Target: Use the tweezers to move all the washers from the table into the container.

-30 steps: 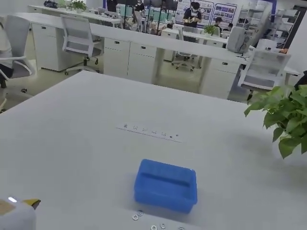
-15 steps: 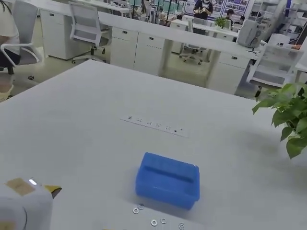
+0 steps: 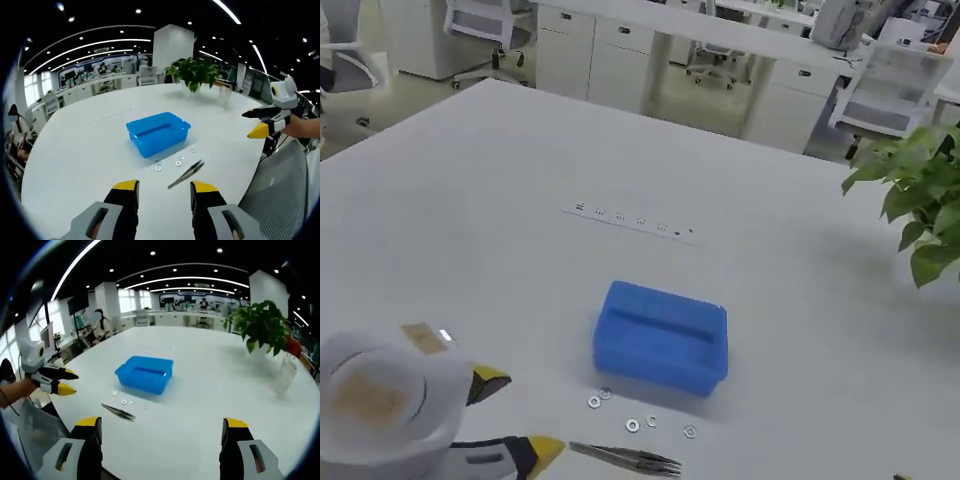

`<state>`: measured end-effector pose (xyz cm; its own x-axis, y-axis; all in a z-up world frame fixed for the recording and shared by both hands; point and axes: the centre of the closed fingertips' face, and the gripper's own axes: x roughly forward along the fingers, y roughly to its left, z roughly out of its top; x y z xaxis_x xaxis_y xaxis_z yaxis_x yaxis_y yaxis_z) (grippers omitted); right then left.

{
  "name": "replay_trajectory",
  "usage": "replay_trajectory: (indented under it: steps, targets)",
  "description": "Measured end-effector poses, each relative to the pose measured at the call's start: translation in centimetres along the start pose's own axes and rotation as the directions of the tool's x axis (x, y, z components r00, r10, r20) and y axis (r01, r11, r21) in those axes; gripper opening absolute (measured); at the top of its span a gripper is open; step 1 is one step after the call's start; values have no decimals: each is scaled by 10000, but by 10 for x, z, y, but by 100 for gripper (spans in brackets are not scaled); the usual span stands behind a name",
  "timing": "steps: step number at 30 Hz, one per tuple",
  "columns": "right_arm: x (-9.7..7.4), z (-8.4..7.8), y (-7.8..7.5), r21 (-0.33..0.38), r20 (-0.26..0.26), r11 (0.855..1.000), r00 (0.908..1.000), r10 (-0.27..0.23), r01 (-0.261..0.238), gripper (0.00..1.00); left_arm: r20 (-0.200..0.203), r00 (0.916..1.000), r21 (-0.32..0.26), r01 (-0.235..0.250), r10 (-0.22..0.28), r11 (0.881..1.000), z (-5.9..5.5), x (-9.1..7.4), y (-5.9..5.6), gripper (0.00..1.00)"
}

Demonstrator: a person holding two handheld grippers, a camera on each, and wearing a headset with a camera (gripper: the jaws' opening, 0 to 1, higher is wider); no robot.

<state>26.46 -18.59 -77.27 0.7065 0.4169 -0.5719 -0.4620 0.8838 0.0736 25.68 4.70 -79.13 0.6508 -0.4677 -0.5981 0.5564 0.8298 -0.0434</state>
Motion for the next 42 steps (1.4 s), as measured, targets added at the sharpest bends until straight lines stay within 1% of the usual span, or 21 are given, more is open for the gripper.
replay_trajectory:
  steps: [1, 3, 4, 6, 9, 11, 12, 15, 17, 18, 21, 22, 23, 27, 28, 30, 32, 34, 36, 40, 42]
  targets:
    - [1, -1, -1, 14, -40, 10000, 10000, -25, 25, 99, -192, 9997, 158, 168, -165, 9997, -3, 6, 0, 36]
    - [2, -2, -2, 18, -63, 10000, 10000, -56, 56, 99, -362, 9988, 371, 336, -322, 9987, -6, 13, 1, 35]
    - [2, -3, -3, 23, -103, 10000, 9999, -80, 81, 99, -574, 9974, 513, 458, -428, 9976, -9, 18, 2, 34]
    - [2, -5, -4, 72, -174, 9999, 9998, -112, 113, 99, -685, 9960, 658, 620, -575, 9959, -10, 24, 2, 32]
    - [4, -10, -4, 214, -298, 9998, 9995, -51, 58, 99, -1052, 9904, 1013, 1006, -899, 9898, -14, 34, 0, 27]
    - [5, -15, -3, 214, -495, 9998, 9988, -15, 26, 99, -1409, 9822, 1331, 1435, -1246, 9807, -19, 42, -4, 22]
    - [5, -17, -3, 224, -567, 9997, 9984, -21, 34, 99, -1682, 9757, 1472, 1654, -1401, 9752, -23, 45, -7, 19]
    - [5, -19, -2, 298, -643, 9996, 9979, 26, -6, 99, -1881, 9704, 1725, 1841, -1511, 9676, -28, 57, -10, 18]
    - [5, -19, -1, 313, -687, 9995, 9976, 52, -30, 99, -2199, 9607, 1846, 2116, -1695, 9598, -34, 64, -12, 18]
    - [5, -20, -1, 310, -711, 9995, 9974, 71, -49, 99, -2299, 9582, 1959, 2168, -1701, 9564, -36, 67, -12, 17]
    - [4, -22, 0, 215, -808, 9997, 9967, 80, -63, 99, -2712, 9456, 2426, 2476, -1795, 9380, -41, 75, -13, 13]
    - [4, -22, 0, 223, -825, 9997, 9966, 87, -69, 99, -2760, 9441, 2509, 2520, -1805, 9346, -42, 77, -13, 12]
    - [4, -23, 1, 264, -835, 9996, 9965, 107, -85, 99, -2945, 9371, 2591, 2673, -1876, 9281, -45, 79, -14, 11]
    - [3, -24, 4, 435, -838, 9989, 9963, 212, -176, 99, -3266, 9232, 2670, 2959, -2028, 9171, -50, 83, -16, 8]
    - [3, -24, 5, 432, -841, 9989, 9962, 240, -204, 99, -3180, 9267, 2722, 2914, -2000, 9171, -48, 83, -15, 7]
    - [2, -26, 8, 344, -884, 9991, 9957, 270, -240, 99, -3259, 9233, 2776, 2988, -2031, 9130, -48, 84, -15, 7]
    - [1, -26, 12, 258, -898, 9992, 9955, 313, -290, 99, -3232, 9235, 2761, 3011, -2069, 9128, -46, 85, -15, 8]
    - [0, -25, 15, 236, -893, 9990, 9952, 388, -368, 99, -3269, 9195, 2854, 3163, -2184, 9047, -46, 85, -19, 6]
    - [-2, -23, 19, 209, -820, 9988, 9956, 454, -439, 99, -3273, 9215, 3228, 3170, -2091, 8918, -47, 85, -20, 0]
    - [-4, -19, 25, 107, -704, 9985, 9960, 545, -539, 99, -3310, 9195, 3460, 3272, -2120, 8793, -49, 84, -24, 0]
    - [-6, -17, 30, 40, -632, 9980, 9960, 627, -626, 99, -3356, 9191, 3768, 3316, -2062, 8649, -50, 84, -26, 0]
